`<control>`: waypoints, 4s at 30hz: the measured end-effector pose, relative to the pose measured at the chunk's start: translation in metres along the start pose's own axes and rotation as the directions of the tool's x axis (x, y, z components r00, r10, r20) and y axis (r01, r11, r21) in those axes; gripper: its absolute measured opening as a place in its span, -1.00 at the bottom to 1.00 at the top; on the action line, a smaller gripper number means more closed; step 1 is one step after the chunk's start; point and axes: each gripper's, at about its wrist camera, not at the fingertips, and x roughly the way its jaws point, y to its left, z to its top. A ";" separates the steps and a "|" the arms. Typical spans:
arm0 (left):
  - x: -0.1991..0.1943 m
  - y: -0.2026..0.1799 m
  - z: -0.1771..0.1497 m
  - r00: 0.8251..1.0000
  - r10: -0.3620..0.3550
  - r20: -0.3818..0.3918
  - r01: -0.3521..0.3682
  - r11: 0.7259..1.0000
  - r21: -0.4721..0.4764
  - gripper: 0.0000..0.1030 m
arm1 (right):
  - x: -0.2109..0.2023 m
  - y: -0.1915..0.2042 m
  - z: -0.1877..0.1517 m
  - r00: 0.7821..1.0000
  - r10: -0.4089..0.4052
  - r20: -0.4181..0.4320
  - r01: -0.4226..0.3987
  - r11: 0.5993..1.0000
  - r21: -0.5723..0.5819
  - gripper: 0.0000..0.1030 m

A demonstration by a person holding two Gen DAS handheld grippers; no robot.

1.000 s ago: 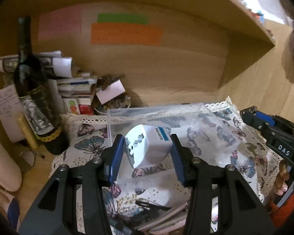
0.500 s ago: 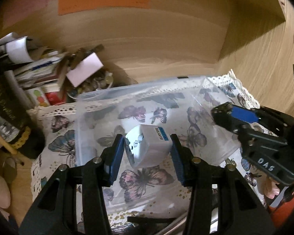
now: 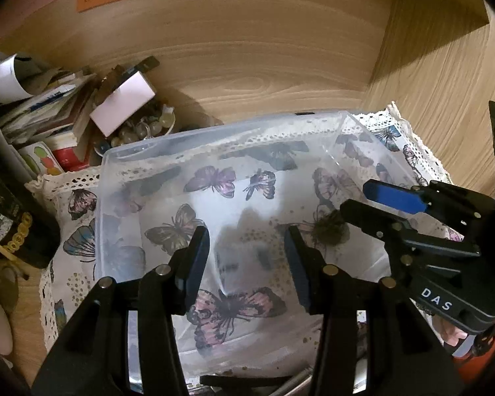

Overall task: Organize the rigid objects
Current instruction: 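Carry the adapter with the left tool into the box while the right tool drops the ball there, then grasp the white handheld device with the right tool while the left tool grips a black gadget, then lower the white device into the box with the right tool while the left tool releases the black gadget inside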

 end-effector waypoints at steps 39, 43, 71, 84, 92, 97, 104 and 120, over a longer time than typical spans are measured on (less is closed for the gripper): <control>-0.061 0.058 -0.120 0.995 -0.061 -0.073 0.053 0.993 -0.105 0.67 | -0.057 0.060 -0.098 0.988 0.138 -0.063 -0.145 0.981 -0.127 0.34; -0.060 0.060 -0.122 0.990 -0.123 -0.066 0.114 0.986 -0.121 0.36 | -0.060 0.058 -0.103 0.988 0.135 -0.070 -0.143 0.981 -0.133 0.18; -0.100 0.043 -0.148 0.999 -0.006 -0.033 0.003 0.996 -0.086 0.06 | -0.067 0.076 -0.131 0.969 0.218 -0.119 -0.235 0.960 -0.153 -0.20; -0.076 0.025 -0.158 0.994 0.086 -0.063 -0.087 0.996 -0.016 0.18 | -0.106 0.066 -0.121 0.975 0.222 0.006 -0.219 0.967 -0.128 -0.33; -0.091 0.021 -0.151 0.996 0.086 -0.007 -0.086 0.996 -0.026 0.15 | -0.121 0.057 -0.105 0.974 0.211 0.088 -0.203 0.975 -0.092 -0.33; -0.110 0.015 -0.133 0.995 0.066 0.074 -0.064 0.998 -0.027 0.14 | -0.133 0.047 -0.092 0.965 0.201 0.167 -0.193 0.979 -0.066 -0.34; -0.130 0.006 -0.103 0.983 0.048 0.176 -0.046 0.999 -0.012 0.14 | -0.147 0.035 -0.069 0.952 0.163 0.259 -0.153 0.986 -0.060 -0.34; -0.104 0.020 -0.036 0.975 0.068 0.212 -0.066 0.998 -0.020 0.14 | -0.147 0.003 -0.010 0.924 0.068 0.377 -0.061 0.998 -0.031 -0.34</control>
